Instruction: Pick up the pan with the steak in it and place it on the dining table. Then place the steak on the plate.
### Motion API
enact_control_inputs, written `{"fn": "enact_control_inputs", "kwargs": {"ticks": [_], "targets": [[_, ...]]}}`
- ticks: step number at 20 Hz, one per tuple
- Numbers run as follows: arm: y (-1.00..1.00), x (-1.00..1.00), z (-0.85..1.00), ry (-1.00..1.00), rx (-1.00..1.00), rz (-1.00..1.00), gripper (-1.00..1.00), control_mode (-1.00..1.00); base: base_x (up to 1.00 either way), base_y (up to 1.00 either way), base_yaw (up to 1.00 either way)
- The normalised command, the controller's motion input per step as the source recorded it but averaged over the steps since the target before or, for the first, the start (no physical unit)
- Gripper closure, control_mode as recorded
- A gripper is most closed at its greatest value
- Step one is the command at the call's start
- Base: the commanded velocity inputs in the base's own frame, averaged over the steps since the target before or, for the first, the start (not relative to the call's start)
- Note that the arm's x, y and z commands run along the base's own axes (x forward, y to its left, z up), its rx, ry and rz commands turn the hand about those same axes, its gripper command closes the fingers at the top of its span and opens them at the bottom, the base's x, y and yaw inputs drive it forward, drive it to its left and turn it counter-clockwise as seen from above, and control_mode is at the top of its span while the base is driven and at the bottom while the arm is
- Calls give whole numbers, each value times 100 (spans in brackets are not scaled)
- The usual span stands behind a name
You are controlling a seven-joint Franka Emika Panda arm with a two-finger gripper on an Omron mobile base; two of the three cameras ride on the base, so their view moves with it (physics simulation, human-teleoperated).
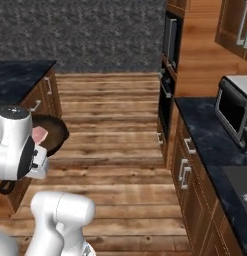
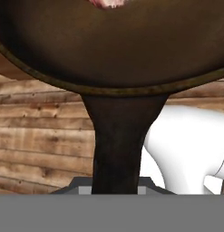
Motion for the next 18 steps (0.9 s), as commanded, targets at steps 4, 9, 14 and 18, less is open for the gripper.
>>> {"fn": "enact_control_inputs", "kwargs": {"ticks": [4,9,14,18], "targets": [[0,0,0,0,0,0,100,100,-35,-10,41],[0,0,0,0,0,0,100,100,-22,-2,46],[0,0,0,0,0,0,100,100,-4,3,49],[0,0,0,0,0,0,100,100,0,4,49]]}}
